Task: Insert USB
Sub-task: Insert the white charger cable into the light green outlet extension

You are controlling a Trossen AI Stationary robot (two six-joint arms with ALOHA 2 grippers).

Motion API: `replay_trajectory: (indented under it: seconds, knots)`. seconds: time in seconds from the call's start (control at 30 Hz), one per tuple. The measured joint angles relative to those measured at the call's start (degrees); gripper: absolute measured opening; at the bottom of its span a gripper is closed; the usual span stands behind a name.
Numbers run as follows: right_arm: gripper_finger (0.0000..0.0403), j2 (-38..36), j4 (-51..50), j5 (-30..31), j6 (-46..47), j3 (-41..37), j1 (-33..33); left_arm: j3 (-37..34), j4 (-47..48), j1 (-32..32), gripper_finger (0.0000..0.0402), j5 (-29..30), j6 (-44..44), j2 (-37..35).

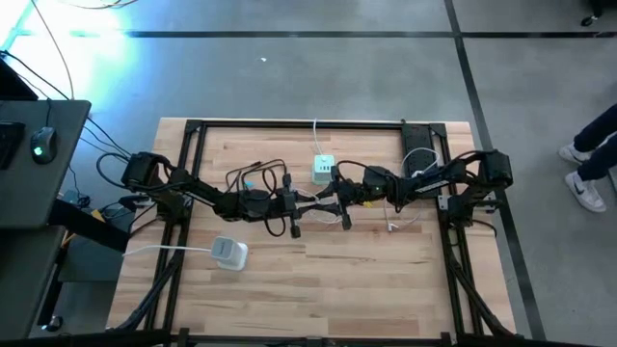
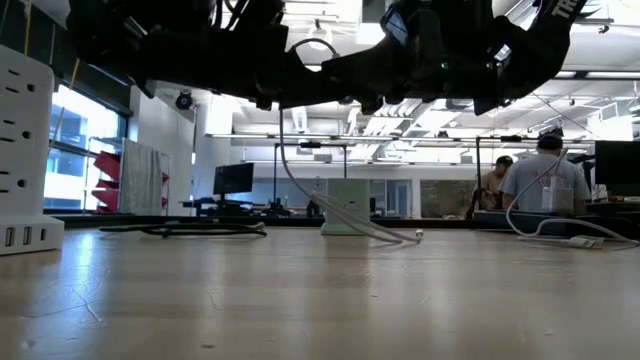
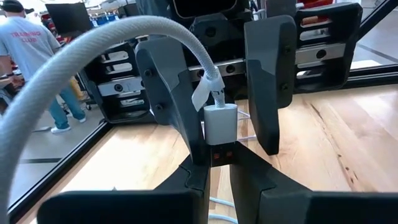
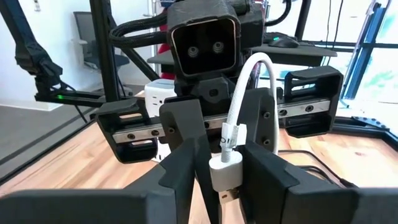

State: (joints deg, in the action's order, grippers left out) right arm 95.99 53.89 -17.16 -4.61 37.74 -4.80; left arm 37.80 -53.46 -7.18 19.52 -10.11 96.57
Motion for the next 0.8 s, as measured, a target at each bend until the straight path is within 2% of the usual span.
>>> replay_trajectory:
  seconds: [0.27,0.47,0.8]
  knots:
    - [0.0107,-4.31,-5.55,0.51,-3.73,-0.09,-0.07,0.17,-0.19,-0.02,0.0016,-1.17,0.46,-0.22]
    - [0.0107,-4.86,-7.9,0.47,-5.61,-0.09,-0.07,0.17,0.31,-0.02,0.0016,-1.42,0.46,-0.22]
    - [0.0107,-4.88,-6.79,0.41,-10.52,-0.09,0.72,0.17,0.4,-0.02,0.0016,-2.72,0.64,-0.2]
